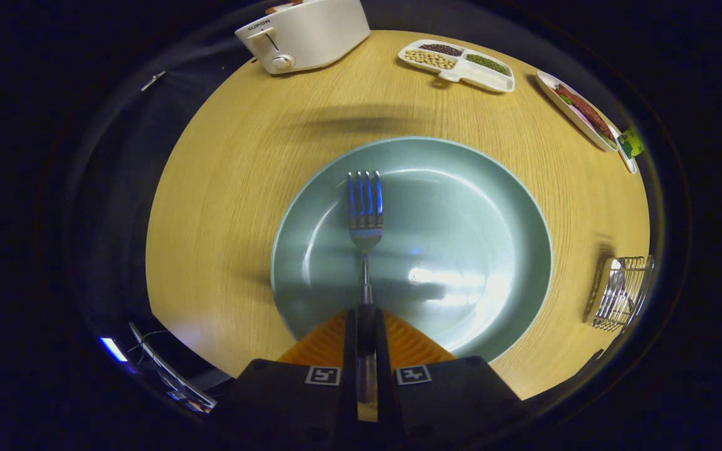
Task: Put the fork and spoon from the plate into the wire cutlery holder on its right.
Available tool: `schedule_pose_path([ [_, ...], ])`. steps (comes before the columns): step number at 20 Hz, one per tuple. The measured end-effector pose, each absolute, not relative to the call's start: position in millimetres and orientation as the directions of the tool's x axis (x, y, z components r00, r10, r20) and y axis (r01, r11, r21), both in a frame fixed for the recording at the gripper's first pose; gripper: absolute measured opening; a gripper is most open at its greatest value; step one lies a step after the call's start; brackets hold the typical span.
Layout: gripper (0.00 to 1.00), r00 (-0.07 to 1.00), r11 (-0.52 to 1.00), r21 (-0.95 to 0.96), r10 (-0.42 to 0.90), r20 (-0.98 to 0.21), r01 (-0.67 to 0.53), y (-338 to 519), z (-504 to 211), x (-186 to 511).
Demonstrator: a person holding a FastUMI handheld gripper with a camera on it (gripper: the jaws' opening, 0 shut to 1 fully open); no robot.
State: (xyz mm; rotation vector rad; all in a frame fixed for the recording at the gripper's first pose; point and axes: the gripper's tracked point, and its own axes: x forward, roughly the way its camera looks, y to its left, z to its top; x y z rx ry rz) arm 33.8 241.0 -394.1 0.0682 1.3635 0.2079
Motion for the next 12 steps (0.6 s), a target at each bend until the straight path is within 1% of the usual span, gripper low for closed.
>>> schedule_pose_path([
  [1,0.18,0.189,0.977,0.180,0.199,-0.962,-0.111,241,-395,33],
  [2,0.13,0.183,0.973,0.199,0.218,-0.959,-0.116,243,-393,33],
  [3,0.13,0.175,0.967,0.224,0.244,-0.954,-0.125,244,-393,34],
  [4,0.11,0.166,0.961,0.245,0.265,-0.950,-0.129,244,-392,33],
  [6,0.08,0.168,0.957,0.250,0.274,-0.947,-0.147,237,-391,34],
  [9,0.08,0.191,0.949,0.282,0.305,-0.933,-0.137,229,-377,37],
  [12,0.08,0.210,0.938,0.310,0.338,-0.917,-0.156,215,-353,35],
])
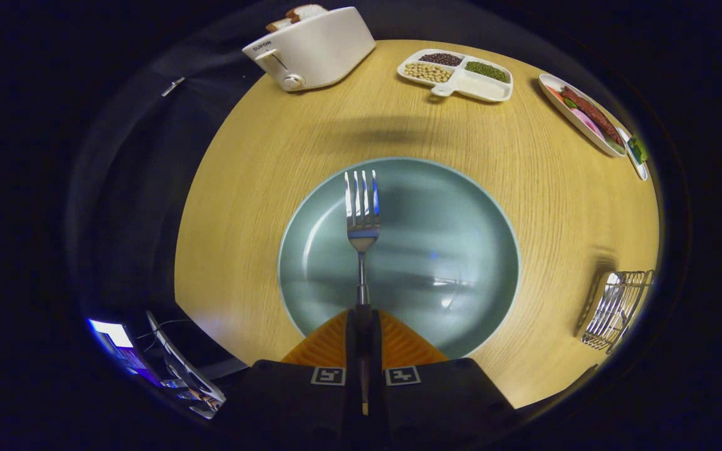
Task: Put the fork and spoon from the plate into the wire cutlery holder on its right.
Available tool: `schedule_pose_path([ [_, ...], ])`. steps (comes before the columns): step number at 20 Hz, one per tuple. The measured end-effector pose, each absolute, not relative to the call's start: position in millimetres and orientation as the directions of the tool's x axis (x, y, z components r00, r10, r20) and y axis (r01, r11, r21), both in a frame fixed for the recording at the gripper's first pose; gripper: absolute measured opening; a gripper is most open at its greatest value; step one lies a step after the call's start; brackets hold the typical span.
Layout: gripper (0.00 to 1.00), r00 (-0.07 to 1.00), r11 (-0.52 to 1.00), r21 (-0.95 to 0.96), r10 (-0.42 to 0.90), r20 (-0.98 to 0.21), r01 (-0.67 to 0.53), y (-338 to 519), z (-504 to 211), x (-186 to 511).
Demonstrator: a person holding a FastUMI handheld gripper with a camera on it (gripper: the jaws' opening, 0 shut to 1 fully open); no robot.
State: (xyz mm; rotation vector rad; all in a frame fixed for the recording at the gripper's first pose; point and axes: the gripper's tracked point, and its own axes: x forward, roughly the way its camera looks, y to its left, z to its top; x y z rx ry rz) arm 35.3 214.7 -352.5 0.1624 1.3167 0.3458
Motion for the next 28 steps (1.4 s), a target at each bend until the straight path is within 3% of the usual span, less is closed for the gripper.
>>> schedule_pose_path([
  [6,0.08,0.255,0.925,0.343,0.376,-0.891,-0.165,146,-285,18],
  [11,0.08,0.234,0.933,0.347,0.360,-0.903,-0.095,61,-242,-4],
  [18,0.08,0.081,0.965,0.261,0.264,-0.961,-0.035,-43,-238,-13],
  [28,0.08,-0.198,0.979,0.172,0.148,-0.969,-0.112,-92,-262,-40],
])
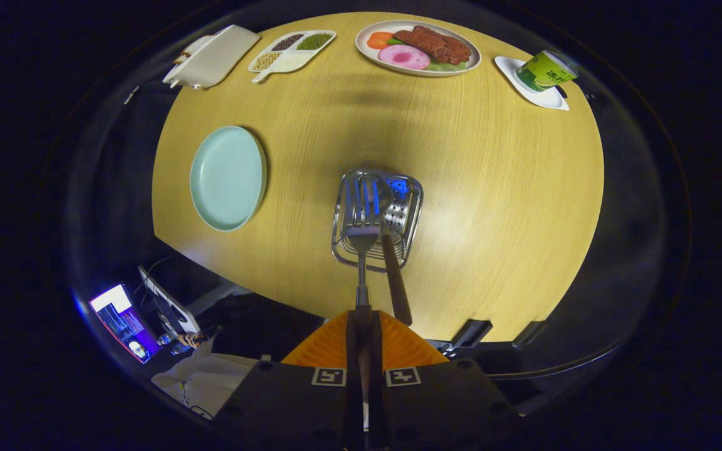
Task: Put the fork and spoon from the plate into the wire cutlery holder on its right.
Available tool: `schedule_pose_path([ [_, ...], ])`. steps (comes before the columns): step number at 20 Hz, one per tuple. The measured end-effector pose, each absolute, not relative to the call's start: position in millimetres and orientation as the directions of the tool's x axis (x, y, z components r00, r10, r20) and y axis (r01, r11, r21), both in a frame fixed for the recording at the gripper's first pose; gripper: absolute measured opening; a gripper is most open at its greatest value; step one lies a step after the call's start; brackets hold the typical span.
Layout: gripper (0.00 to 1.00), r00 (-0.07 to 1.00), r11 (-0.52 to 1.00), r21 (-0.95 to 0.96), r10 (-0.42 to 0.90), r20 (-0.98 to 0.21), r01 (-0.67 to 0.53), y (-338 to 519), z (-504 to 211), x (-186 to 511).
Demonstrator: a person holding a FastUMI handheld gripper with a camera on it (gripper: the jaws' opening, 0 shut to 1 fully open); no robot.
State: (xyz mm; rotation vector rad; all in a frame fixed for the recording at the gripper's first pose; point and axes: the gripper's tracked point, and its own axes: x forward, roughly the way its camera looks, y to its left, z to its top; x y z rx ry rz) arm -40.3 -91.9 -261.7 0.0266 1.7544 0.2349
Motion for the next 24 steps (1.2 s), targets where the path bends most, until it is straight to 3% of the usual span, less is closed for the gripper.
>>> schedule_pose_path([
  [9,0.08,-0.329,0.983,0.153,0.112,-0.937,-0.101,-96,-272,-49],
  [19,0.17,-0.291,0.983,0.141,0.102,-0.951,-0.116,-92,-278,-33],
  [22,0.37,-0.225,0.980,0.148,0.115,-0.967,-0.134,-93,-269,-25],
  [24,0.69,-0.176,0.976,0.171,0.146,-0.974,-0.134,-89,-259,-26],
])
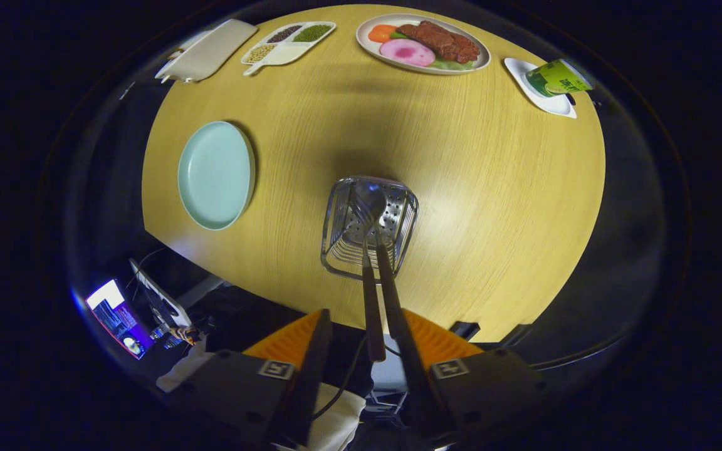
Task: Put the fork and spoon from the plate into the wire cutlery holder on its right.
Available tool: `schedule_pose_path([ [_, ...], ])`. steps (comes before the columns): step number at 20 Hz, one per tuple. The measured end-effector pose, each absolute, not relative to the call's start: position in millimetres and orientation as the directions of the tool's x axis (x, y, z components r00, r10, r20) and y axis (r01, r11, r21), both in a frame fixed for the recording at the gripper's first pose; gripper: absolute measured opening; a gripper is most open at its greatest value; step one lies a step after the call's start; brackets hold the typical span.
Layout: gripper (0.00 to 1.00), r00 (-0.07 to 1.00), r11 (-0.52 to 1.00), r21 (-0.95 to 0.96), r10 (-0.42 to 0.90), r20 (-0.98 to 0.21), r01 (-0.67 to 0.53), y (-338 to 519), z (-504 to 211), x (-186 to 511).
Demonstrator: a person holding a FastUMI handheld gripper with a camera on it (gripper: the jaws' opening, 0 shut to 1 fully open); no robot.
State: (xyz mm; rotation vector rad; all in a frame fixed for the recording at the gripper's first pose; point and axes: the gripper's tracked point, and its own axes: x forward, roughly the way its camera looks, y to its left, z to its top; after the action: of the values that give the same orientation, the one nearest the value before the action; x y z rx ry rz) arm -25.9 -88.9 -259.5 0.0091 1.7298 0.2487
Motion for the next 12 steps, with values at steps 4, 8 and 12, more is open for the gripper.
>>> schedule_pose_path([
  [4,1.00,-0.017,0.965,0.206,0.206,-0.978,-0.163,-78,-228,-19],
  [8,1.00,0.124,0.942,0.295,0.316,-0.941,-0.160,-52,-185,-21],
  [12,1.00,0.323,0.935,0.285,0.343,-0.882,-0.212,-42,-137,-12],
])
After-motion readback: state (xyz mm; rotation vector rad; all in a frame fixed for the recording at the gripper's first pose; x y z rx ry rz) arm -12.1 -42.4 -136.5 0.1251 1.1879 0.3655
